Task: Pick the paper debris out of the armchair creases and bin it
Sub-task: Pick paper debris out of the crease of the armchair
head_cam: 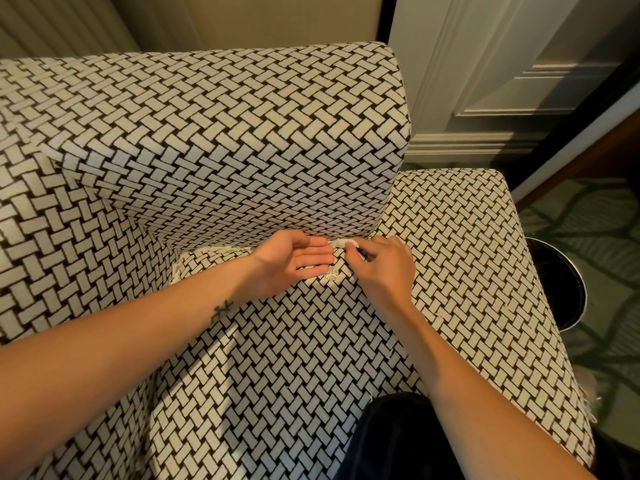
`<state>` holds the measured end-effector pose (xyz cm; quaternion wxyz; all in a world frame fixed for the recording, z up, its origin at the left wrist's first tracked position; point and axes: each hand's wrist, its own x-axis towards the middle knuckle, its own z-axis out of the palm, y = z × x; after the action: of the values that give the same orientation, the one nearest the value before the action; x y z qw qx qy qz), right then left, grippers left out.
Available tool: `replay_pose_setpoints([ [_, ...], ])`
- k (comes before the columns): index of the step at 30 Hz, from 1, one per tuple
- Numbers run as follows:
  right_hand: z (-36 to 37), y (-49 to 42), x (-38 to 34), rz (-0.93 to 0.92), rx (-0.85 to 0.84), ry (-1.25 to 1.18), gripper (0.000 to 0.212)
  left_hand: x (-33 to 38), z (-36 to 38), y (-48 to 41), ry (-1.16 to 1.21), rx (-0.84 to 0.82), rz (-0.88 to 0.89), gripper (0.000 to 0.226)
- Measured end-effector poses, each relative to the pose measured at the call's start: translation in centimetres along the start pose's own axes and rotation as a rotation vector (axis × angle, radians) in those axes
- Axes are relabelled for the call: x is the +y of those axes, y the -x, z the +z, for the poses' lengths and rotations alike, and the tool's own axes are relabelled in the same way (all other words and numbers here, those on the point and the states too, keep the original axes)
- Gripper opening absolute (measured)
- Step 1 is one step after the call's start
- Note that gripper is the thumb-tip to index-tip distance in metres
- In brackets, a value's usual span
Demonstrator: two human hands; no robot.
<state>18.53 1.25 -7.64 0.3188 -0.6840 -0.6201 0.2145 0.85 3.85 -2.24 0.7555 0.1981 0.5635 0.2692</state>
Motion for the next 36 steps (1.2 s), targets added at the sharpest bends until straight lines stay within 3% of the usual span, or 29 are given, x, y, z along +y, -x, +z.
replay_pose_setpoints([
  [7, -1.0, 1.1, 0.6, -0.067, -0.083, -0.088, 0.023, 0.0, -0.1, 0.0, -0.064, -0.010, 0.013, 0.033],
  [14, -3.0, 4.3, -0.6, -0.056, -0.228, -0.332, 0.016, -0.4, 0.6, 1.8, -0.228, -0.024, 0.026, 0.031],
  [19, -3.1, 5.1, -1.6, -0.057, -0.368, -0.160, 0.027, -0.7, 0.2, 4.7, -0.268, -0.062, 0.007, 0.026],
  [22, -3.1, 5.2, -2.3, -0.096, -0.466, -0.077, 0.031, -1.4, -0.7, 5.9, -0.295, 0.005, 0.017, 0.026],
  [25, -3.3, 5.1, -2.1, -0.086, -0.441, -0.138, 0.019, -2.2, -1.5, 6.3, -0.394, 0.111, 0.045, 0.027],
  [28, -2.9, 4.8, -2.2, 0.015, -0.340, -0.270, 0.021, -2.5, -1.7, 5.4, -0.455, 0.190, 0.037, 0.031],
  [31, -2.1, 3.8, -2.4, 0.019, -0.267, -0.097, 0.023, -2.0, -0.6, 3.5, -0.504, 0.203, 0.064, 0.037],
  [36, -1.9, 2.4, -1.7, -0.171, -0.367, 0.169, 0.038, -1.7, -0.3, 1.9, -0.586, 0.331, 0.144, 0.036],
])
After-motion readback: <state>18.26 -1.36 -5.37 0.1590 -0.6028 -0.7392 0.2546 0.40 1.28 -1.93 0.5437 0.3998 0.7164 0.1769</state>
